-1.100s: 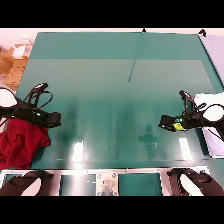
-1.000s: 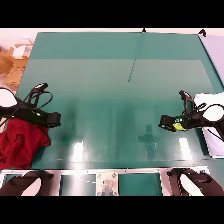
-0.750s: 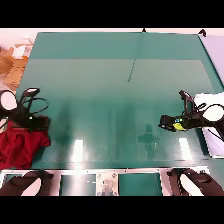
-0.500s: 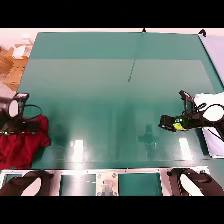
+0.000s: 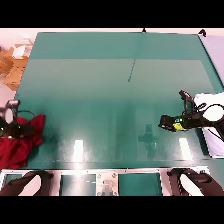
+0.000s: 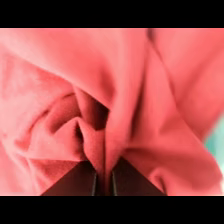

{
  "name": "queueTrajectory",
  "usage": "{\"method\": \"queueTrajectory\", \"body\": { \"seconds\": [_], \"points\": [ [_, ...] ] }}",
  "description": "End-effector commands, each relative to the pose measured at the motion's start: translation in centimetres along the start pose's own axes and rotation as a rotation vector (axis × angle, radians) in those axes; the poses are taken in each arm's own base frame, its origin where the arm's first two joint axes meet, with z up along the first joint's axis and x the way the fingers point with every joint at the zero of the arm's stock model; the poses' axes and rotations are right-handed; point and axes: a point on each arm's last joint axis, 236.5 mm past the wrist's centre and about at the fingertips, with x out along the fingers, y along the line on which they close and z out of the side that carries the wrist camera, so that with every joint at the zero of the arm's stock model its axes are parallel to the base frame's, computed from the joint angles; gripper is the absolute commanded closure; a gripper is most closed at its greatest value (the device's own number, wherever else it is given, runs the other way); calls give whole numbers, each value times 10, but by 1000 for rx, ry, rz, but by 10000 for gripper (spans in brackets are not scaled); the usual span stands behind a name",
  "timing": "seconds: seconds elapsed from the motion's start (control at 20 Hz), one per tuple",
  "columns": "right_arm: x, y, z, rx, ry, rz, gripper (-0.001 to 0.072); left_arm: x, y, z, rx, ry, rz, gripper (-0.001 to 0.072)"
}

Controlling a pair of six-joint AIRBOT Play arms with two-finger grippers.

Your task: Fold the shirts.

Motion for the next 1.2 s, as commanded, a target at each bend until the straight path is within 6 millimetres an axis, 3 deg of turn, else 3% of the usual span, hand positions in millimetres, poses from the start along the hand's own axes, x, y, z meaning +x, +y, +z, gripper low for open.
{"method": "queueTrajectory", "body": {
  "seconds": [0.0, 0.1, 0.15, 0.25, 0.35, 0.45, 0.5, 0.65, 0.7, 0.75, 0.8, 0.95, 1.15],
  "points": [
    [0, 0, 0, 0, 1, 0, 698, -67, -55, 49, 2, -131, -279, 685],
    [0, 0, 0, 0, 1, 0, 698, -128, -100, 77, 74, -251, -413, 685],
    [0, 0, 0, 0, 1, 0, 698, -164, -132, 84, 149, -322, -497, 685],
    [0, 0, 0, 0, 1, 0, 698, -226, -200, 82, 279, -441, -663, 685],
    [0, 0, 0, 0, 1, 0, 698, -267, -260, 69, 379, -542, -798, 685],
    [0, 0, 0, 0, 1, 0, 698, -283, -311, 51, 464, -583, -875, 685],
    [0, 0, 0, 0, 0, 0, 698, -282, -336, 42, 499, -577, -903, 684],
    [0, 0, 0, 0, 1, 0, 698, -249, -399, 19, 562, -489, -934, 678],
    [0, 0, 0, 0, 1, 0, 698, -232, -416, 10, 570, -437, -938, 455],
    [0, 0, 0, 0, 1, 0, 698, -217, -428, 2, 568, -375, -942, 127],
    [0, 0, 0, 0, 1, 0, 698, -203, -434, -7, 563, -307, -944, -10],
    [0, 0, 0, -1, 0, 0, 698, -189, -411, -1, 584, -230, -889, -11],
    [0, 0, 1, 0, -3, 1, 698, -175, -349, 58, 467, -202, -812, -11]
  ]
}}
